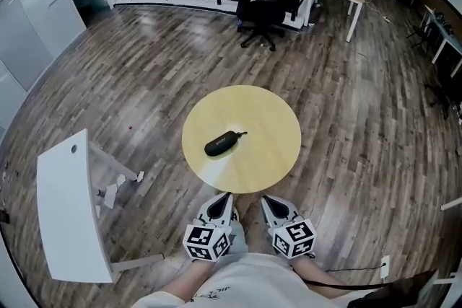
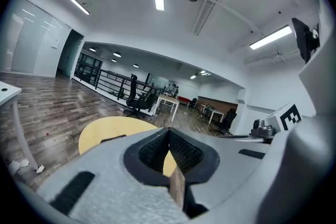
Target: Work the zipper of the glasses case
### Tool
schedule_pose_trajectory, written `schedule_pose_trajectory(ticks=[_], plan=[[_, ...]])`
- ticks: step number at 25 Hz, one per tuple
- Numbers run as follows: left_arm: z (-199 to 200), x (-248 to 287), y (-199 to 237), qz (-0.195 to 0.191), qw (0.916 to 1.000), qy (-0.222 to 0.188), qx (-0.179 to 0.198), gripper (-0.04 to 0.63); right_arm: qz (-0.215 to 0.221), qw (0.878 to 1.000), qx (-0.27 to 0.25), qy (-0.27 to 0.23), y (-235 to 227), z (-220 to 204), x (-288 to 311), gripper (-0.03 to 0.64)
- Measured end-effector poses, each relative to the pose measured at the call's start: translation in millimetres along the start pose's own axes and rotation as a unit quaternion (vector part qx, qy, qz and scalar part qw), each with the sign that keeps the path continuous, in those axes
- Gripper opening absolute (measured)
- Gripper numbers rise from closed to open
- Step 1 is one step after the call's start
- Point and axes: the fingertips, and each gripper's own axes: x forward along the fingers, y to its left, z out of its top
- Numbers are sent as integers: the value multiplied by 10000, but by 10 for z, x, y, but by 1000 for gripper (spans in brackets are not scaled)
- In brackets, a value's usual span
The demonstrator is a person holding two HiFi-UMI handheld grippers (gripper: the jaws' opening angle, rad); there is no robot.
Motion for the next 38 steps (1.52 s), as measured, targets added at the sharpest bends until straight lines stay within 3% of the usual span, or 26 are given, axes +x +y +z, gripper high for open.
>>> schedule_pose_trajectory(ticks=[4,9,14,19,33,38], plan=[[489,423,559,-81,9997,-119,179,3,27,9996,-234,-144,-108,457,659,0],[764,746,944,-288,9992,-126,232,3,-22,9994,-249,-242,-199,748,1238,0],[901,984,998,-500,9984,-230,112,3,95,9991,-320,-275,-304,962,1596,0],[1034,1233,988,-444,9987,-228,107,3,294,9982,-459,-264,-463,1177,1813,0],[978,1553,1160,48,9998,-208,-40,3,465,9974,-552,54,-924,1107,2020,0],[813,1639,1305,249,9996,66,67,3,875,9929,-728,359,-1073,910,2126,0]])
